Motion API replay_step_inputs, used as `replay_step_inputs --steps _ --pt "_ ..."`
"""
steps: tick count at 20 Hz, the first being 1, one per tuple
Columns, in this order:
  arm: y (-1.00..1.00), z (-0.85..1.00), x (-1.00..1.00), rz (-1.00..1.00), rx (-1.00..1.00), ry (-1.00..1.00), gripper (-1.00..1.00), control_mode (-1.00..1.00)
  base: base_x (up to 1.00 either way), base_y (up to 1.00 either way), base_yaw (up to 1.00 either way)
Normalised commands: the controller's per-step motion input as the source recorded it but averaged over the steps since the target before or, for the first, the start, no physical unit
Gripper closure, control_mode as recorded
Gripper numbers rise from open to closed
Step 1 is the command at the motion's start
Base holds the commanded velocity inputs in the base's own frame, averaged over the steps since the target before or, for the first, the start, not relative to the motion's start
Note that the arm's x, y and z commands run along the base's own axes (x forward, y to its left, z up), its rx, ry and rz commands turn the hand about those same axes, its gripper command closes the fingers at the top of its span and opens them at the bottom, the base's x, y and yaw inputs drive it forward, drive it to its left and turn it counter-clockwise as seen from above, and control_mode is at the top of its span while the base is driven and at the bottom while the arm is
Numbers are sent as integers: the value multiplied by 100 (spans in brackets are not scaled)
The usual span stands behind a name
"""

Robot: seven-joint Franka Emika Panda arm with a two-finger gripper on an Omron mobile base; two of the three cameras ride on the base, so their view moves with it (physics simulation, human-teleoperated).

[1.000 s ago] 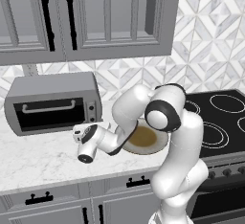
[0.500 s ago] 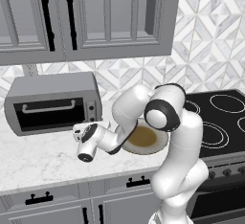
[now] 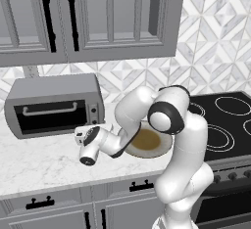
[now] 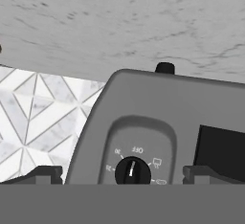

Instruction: Pick up the kebab skewer and baguette bread, and place them inside the toaster oven. Close the toaster oven door and start by setting the timer.

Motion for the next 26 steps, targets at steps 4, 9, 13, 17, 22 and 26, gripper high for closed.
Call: replay_step_inputs --steps 4,9,13,17,22,26 --pt "0 0 4 0 0 0 100 -100 0 0 0" --pt "0 0 1 0 0 0 100 -100 0 0 0" --pt "-1 0 0 0 0 0 100 -100 0 0 0" --pt "0 0 0 0 0 0 100 -100 0 0 0" --pt "-11 0 0 0 0 0 100 -100 0 0 0" --pt "-17 -1 0 0 2 0 100 -100 0 0 0"
